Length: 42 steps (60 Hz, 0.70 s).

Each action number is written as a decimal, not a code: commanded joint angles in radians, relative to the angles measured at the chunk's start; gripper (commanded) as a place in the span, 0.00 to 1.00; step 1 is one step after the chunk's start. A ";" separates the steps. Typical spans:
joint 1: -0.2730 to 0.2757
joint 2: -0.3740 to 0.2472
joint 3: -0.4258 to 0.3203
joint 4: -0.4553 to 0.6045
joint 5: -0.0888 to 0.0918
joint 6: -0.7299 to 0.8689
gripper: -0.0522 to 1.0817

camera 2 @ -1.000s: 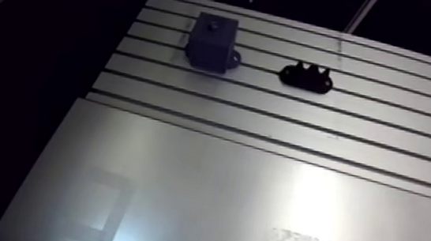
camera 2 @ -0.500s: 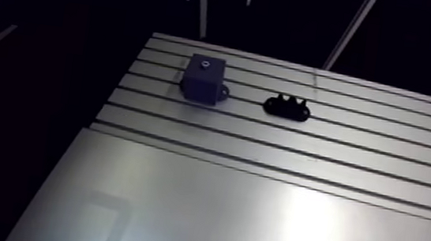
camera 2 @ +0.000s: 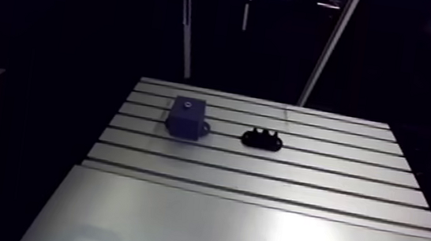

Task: Pick up the M10 bolt and insert it into the hole until fully seated.

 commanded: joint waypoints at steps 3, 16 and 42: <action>-0.118 -0.188 0.089 -0.055 -0.005 0.009 0.05; -0.118 -0.188 0.082 -0.058 0.001 0.010 0.05; -0.118 -0.172 0.056 -0.078 0.005 0.010 0.05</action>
